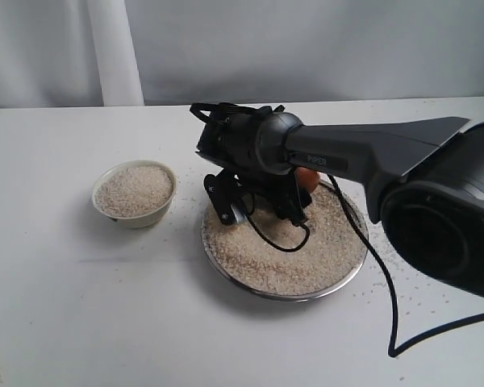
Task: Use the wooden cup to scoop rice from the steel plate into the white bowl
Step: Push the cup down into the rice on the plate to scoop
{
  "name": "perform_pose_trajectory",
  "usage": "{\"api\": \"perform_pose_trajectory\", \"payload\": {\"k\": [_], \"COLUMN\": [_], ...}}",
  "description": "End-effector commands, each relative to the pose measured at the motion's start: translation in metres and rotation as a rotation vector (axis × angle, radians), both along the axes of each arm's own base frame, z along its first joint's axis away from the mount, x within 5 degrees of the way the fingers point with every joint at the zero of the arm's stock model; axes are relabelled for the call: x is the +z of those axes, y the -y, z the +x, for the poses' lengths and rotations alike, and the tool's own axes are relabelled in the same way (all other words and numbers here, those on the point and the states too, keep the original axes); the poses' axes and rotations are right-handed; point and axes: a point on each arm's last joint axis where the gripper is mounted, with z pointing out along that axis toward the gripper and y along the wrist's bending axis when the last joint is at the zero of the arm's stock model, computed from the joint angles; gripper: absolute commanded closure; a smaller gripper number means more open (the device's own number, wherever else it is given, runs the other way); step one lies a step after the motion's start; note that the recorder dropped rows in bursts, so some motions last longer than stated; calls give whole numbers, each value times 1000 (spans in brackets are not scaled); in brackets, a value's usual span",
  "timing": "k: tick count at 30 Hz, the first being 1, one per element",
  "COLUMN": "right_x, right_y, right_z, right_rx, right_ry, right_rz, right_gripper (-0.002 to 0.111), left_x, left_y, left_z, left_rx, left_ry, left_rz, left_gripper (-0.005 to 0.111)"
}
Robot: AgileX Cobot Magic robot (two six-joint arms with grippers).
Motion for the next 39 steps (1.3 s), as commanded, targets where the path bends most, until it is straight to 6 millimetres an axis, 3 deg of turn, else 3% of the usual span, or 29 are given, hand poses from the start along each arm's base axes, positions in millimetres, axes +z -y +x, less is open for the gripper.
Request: {"api": "perform_pose_trajectory", "payload": {"k": [1,8,15,21,28,39], "right_x": [-8,21,37,32,4,-6], "right_y": [-7,-5,-1,-4,-6,-17], "right_z": [-18,-19,-17,-22,-27,-32], "right_rx": [-54,-77,-132,-160,-179,-204], "right_ry": [-104,-63,25,-35,-108,-177], "right_rz": [27,54,44,93,78,207], "right_gripper": [108,108,108,108,108,108], "left_x": [0,0,0,0,0,0], "left_y": [0,0,0,0,0,0], "left_z": [0,0,0,0,0,0], "left_rx": [-5,-5,-5,-5,-5,-5], "left_ry": [4,4,4,4,4,4], "left_rz": [-7,-7,-7,-7,-7,-7], "left_gripper": [107,107,107,107,107,107]}}
